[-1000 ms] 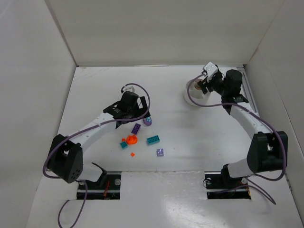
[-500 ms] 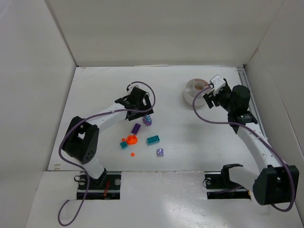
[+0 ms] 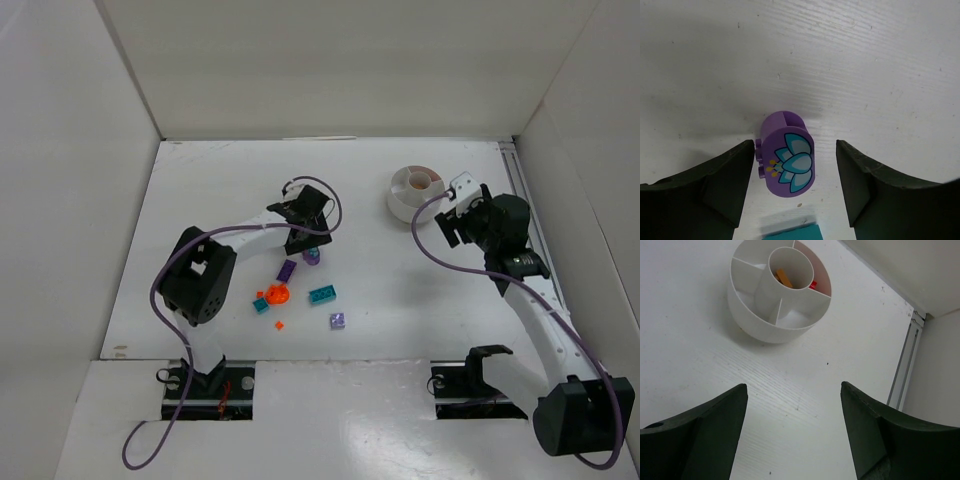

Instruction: Sort the legos into containers by color

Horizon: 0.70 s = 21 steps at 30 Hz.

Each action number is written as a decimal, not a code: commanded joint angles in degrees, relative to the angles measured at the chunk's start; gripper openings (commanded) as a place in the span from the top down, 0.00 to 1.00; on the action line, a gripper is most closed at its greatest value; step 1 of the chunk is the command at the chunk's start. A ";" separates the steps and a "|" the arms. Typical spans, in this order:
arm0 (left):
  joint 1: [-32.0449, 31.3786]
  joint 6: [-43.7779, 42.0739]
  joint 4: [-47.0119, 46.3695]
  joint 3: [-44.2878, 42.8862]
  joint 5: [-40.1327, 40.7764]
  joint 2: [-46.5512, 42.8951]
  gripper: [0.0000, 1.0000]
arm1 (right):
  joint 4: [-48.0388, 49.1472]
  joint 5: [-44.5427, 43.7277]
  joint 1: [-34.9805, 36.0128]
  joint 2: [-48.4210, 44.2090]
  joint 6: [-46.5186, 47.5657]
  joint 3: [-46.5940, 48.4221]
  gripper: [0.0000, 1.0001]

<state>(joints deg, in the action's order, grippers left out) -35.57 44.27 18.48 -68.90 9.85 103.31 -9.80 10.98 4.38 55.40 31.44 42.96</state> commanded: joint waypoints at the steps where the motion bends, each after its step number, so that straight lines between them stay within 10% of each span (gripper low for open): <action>1: -0.99 0.99 3.14 -3.25 2.89 0.84 0.38 | -1.53 -2.02 -0.43 -1.95 -0.59 0.11 0.20; 11: -2.83 0.99 5.95 -6.24 4.66 2.95 0.68 | -4.00 -3.70 -0.43 -5.21 -0.06 0.11 0.19; 21: -6.60 5.73 -2.10 -6.43 4.04 -9.77 0.75 | 9.96 27.39 0.70 -4.96 -4.53 -3.94 0.15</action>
<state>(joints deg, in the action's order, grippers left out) -40.34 47.07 22.41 -73.73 13.13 103.13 -8.40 25.56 4.19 50.70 30.11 39.55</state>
